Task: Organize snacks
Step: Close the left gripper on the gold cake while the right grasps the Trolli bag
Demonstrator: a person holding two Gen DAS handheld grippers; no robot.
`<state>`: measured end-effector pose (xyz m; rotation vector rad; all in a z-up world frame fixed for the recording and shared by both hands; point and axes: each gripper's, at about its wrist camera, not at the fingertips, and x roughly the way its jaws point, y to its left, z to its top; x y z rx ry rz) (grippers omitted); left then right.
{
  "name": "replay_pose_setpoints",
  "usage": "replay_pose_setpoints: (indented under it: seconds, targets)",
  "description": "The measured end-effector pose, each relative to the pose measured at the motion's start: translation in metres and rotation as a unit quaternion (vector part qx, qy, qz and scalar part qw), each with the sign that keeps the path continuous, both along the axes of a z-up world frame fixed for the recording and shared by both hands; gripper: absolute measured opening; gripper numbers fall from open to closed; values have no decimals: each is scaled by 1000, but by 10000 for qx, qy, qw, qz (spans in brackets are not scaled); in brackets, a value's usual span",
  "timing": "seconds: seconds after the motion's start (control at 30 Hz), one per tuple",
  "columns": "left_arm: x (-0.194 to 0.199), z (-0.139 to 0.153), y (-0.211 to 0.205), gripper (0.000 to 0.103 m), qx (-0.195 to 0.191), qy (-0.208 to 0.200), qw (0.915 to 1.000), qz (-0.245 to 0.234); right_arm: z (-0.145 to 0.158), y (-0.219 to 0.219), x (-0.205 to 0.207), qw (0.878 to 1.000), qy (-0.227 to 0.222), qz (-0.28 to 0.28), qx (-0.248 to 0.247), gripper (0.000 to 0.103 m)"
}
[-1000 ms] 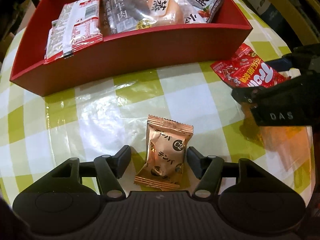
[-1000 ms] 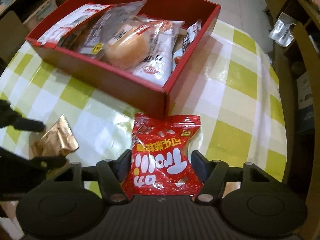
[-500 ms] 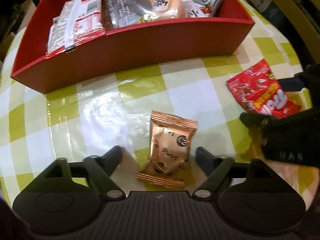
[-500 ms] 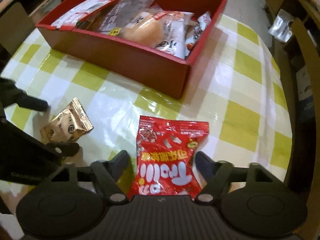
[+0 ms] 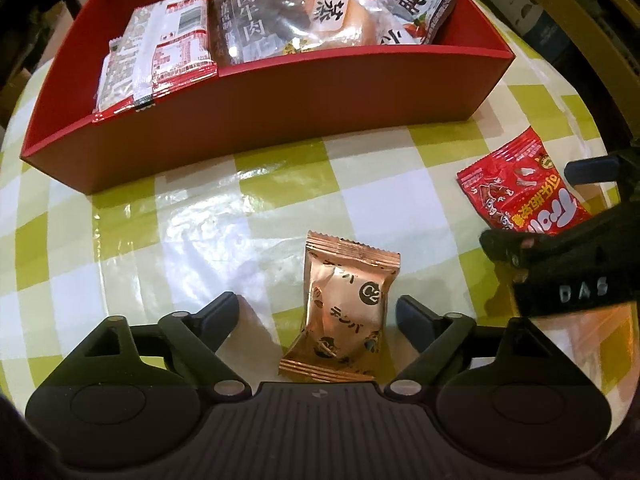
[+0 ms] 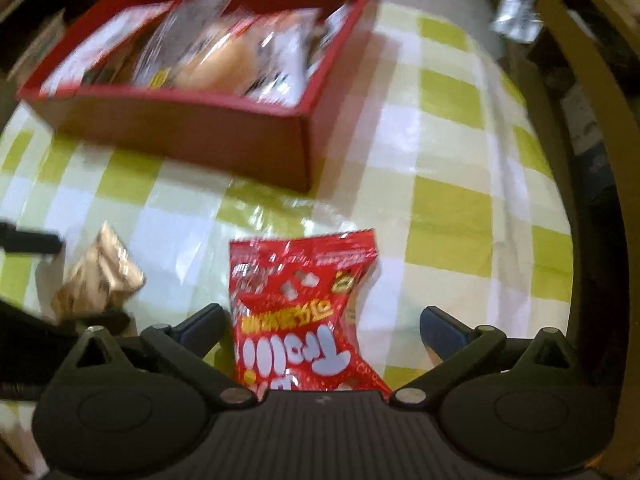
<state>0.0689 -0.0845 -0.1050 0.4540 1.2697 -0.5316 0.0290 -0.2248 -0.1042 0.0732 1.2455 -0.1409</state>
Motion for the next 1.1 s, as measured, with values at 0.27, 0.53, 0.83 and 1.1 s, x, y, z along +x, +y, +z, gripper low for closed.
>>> replay_pose_setpoints:
  seconds: [0.27, 0.53, 0.83, 1.1]
  targets:
    - [-4, -7, 8, 103, -203, -173, 9996, -77, 6, 0, -1, 9993, 90, 355, -85, 92]
    - [-19, 4, -12, 78, -147, -128, 9998, -81, 13, -12, -7, 9993, 42, 365, 51, 64]
    - [-28, 12, -23, 46, -176, -25, 9998, -30, 24, -6, -19, 9992, 4, 407, 9, 59]
    - [-26, 37, -8, 46, -441, -198, 9988, 67, 47, 2, -27, 9993, -305, 226, -33, 59]
